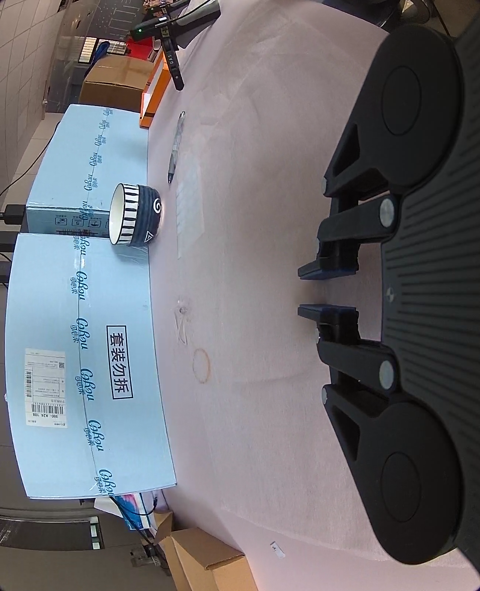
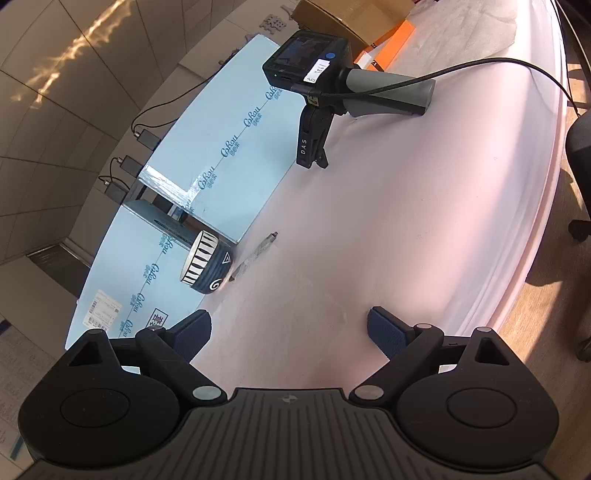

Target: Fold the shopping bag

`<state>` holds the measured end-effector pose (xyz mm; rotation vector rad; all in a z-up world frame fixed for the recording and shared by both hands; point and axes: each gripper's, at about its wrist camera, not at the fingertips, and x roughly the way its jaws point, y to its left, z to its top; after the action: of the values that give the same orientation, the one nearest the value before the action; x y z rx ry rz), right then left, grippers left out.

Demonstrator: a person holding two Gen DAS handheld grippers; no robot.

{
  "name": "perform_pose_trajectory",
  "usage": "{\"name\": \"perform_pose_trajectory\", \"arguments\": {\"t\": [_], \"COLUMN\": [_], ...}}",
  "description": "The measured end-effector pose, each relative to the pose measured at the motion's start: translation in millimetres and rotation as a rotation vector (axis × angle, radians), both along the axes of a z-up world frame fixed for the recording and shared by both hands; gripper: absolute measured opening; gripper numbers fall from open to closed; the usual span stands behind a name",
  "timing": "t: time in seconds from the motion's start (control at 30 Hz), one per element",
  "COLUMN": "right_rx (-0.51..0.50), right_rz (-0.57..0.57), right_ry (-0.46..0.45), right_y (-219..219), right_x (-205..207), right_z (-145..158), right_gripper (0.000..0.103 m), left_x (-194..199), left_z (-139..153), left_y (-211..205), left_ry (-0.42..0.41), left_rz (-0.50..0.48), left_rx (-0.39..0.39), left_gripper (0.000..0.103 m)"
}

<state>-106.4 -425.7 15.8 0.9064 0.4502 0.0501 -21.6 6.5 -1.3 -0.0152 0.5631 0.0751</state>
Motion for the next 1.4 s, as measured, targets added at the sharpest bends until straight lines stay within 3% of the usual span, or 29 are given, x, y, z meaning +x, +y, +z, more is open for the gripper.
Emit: {"name": "perform_pose_trajectory", "arguments": {"t": [0.03, 0.1, 0.17, 0.23, 0.63, 0.83, 0.87, 0.9, 0.97, 1.07, 1.3, 1.4], "right_rx": [0.015, 0.05, 0.126, 0.138, 0.097, 0.074, 0.058, 0.045, 0.039, 0.129, 0.042, 0.017], "right_rz": [0.01, 0.033, 0.056, 0.037, -0.018, -0.021, -0.026, -0.038, -0.065, -0.07, -0.092, -0.055], "right_ry": [-0.009, -0.026, -0.007, 0.006, 0.027, 0.021, 0.027, 0.043, 0.073, 0.036, 0.015, -0.036], "right_y": [0.6, 1.8, 3.2, 2.8, -2.6, 1.7, 2.4, 1.9, -1.7, -12.0, 0.4, 10.5], "right_x": [0.1, 0.8, 7.0, 10.1, 2.9, 6.3, 7.9, 8.9, 10.6, 6.2, 3.1, 5.3], "right_z": [-0.2, -0.9, -8.4, -11.9, -2.8, -8.4, -9.4, -11.6, -20.2, -36.2, -27.6, -18.4], "right_gripper": [0.091, 0.076, 0.07, 0.061, 0.06, 0.057, 0.046, 0.026, 0.0, 0.0, 0.0, 0.0], "left_x": [-0.3, -1.2, -3.0, -5.5, -9.7, -9.4, -9.5, -9.7, -10.1, -10.6, -11.8, -12.2], "left_z": [-0.1, -1.0, -2.2, -3.0, -4.8, -5.5, -5.6, -5.8, -5.8, -5.6, -5.8, -5.7], "left_y": [0.3, 1.3, 3.1, 5.9, 15.4, 15.2, 13.7, 12.8, 13.8, 18.0, 19.0, 23.4], "left_ry": [0.0, -0.005, -0.015, -0.025, -0.051, -0.056, -0.057, -0.058, -0.062, -0.068, -0.076, -0.079], "left_rz": [0.001, 0.002, 0.002, 0.002, -0.017, -0.051, -0.051, -0.051, -0.052, -0.054, -0.054, -0.05], "left_rx": [-0.002, -0.009, -0.022, -0.041, -0.104, -0.129, -0.123, -0.118, -0.128, -0.159, -0.175, -0.208], "left_gripper": [0.013, 0.013, 0.013, 0.013, 0.015, 0.028, 0.028, 0.028, 0.028, 0.028, 0.029, 0.029]}}
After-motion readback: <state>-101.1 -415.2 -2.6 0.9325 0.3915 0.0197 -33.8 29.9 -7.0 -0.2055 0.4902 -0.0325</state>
